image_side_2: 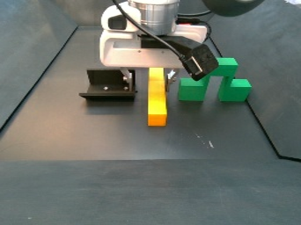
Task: Pick up the yellow object. Move up. Move to above the board. Insert the yellow object.
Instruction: Pick up the yellow object.
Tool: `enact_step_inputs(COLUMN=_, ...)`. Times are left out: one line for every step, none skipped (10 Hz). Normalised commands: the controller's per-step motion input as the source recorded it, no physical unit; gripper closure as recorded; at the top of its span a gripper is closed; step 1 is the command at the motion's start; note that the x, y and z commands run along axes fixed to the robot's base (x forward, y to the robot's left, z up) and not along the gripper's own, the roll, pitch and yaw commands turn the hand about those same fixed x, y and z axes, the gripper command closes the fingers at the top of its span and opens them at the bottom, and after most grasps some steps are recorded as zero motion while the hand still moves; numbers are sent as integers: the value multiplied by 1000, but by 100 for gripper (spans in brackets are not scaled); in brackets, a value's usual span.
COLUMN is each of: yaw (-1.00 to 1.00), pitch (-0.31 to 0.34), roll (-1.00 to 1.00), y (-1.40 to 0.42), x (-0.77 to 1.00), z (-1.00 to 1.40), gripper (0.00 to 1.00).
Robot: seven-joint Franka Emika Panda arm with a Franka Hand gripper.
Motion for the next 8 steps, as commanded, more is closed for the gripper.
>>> enact_step_inputs(yaw=0, pitch=-11, roll=0, y=0, x=0, z=-114, gripper=0)
enact_step_inputs(yaw=0, pitch=0, roll=0, y=-60, x=0, z=-43, gripper=0)
enact_step_inputs(yaw=0, pitch=0, roll=0, y=-109, x=0, z=-3, gripper=0)
enact_step_inputs(yaw=-14, pitch=0, roll=0, y=-126, x=0, z=0, gripper=0)
enact_step_inputs(yaw=-20, pitch=0, roll=-4, y=-143, x=0, z=0, gripper=0)
enact_step_inputs(yaw=0, pitch=0, roll=0, y=-9, x=0, z=-60, gripper=0)
enact_step_inputs(yaw=0, pitch=0, roll=-51, y=0, x=0, z=-23, gripper=0)
enact_step_inputs(yaw=0, pitch=0, roll=-9, y=0, x=0, z=-54, gripper=0)
